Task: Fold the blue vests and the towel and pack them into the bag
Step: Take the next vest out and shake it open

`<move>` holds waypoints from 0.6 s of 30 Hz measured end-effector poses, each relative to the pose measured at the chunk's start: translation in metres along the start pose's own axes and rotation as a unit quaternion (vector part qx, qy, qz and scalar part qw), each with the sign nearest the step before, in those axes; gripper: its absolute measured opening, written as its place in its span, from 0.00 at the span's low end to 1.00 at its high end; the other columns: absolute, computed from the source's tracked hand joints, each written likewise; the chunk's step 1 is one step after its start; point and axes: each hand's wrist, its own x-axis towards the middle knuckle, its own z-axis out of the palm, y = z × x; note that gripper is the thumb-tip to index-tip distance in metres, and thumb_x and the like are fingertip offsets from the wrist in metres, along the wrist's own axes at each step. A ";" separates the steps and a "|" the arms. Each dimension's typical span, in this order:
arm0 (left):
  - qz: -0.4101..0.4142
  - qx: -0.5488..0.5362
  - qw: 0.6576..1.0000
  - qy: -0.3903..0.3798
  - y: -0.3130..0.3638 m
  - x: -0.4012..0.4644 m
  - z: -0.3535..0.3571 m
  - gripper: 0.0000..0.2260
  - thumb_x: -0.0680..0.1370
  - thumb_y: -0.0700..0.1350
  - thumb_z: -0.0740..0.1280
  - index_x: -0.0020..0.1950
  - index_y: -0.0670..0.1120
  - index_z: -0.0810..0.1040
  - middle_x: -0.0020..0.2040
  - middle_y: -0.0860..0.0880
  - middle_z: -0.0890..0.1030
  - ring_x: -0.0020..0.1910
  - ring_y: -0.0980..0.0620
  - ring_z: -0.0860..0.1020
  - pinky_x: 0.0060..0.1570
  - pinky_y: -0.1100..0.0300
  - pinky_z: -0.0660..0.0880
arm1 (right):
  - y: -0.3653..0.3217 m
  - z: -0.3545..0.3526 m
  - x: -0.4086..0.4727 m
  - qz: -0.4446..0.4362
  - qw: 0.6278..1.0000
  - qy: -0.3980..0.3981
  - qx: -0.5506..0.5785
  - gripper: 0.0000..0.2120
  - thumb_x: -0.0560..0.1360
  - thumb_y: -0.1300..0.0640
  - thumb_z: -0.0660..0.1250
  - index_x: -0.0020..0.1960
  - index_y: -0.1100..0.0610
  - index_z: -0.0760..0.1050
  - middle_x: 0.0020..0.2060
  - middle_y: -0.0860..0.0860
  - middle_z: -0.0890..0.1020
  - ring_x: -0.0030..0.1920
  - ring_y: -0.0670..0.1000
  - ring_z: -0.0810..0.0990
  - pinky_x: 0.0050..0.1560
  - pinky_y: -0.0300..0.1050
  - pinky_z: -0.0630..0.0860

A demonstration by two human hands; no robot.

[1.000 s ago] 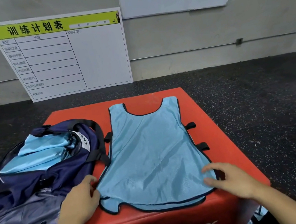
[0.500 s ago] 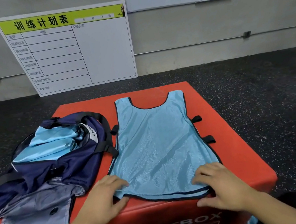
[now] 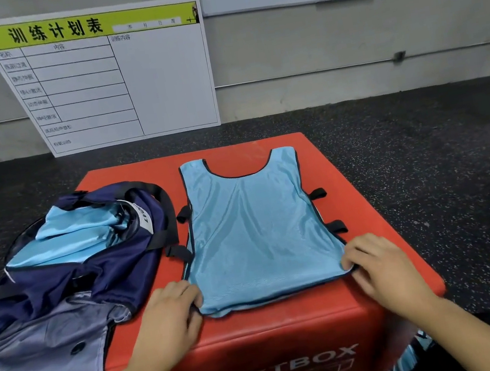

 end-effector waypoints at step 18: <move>0.036 -0.050 0.997 -0.041 0.006 -0.009 0.001 0.16 0.72 0.54 0.69 0.59 0.59 0.78 0.56 0.63 0.75 0.57 0.62 0.72 0.57 0.63 0.65 | 0.020 0.009 -0.014 0.059 0.986 -0.086 0.133 0.11 0.72 0.45 0.68 0.54 0.38 0.79 0.53 0.34 0.78 0.56 0.41 0.75 0.58 0.49 0.73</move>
